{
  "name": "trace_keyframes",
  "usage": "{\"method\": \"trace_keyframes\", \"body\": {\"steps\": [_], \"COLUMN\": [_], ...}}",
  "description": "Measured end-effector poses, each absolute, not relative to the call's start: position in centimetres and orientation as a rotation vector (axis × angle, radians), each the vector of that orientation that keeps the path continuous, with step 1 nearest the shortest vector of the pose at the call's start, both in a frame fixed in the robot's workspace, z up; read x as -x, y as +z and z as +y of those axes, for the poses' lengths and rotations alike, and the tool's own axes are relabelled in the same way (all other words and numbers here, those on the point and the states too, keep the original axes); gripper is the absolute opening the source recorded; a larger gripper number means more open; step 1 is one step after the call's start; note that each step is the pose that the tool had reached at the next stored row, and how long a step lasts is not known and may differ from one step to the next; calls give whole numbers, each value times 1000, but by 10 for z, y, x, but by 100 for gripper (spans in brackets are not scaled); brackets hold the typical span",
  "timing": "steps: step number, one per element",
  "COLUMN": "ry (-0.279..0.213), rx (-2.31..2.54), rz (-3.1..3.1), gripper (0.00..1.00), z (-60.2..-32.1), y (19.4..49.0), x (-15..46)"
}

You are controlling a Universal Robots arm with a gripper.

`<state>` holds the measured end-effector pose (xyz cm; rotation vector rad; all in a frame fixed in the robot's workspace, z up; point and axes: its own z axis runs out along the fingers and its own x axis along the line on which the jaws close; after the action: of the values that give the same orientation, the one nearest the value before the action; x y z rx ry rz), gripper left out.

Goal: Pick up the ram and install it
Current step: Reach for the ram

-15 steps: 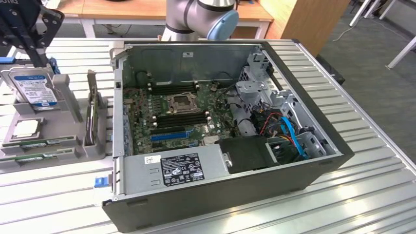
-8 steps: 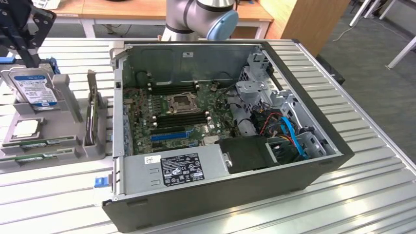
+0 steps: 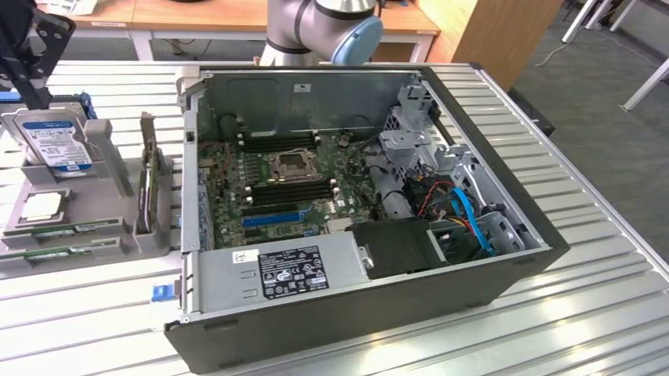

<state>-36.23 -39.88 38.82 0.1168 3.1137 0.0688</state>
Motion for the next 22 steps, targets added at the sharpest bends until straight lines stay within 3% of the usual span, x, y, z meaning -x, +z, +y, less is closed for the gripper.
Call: {"method": "trace_keyframes", "body": {"steps": [22], "ry": [69], "rx": [-117], "rz": [3114], "gripper": [10], "z": [-399], "y": [387], "x": [391]}}
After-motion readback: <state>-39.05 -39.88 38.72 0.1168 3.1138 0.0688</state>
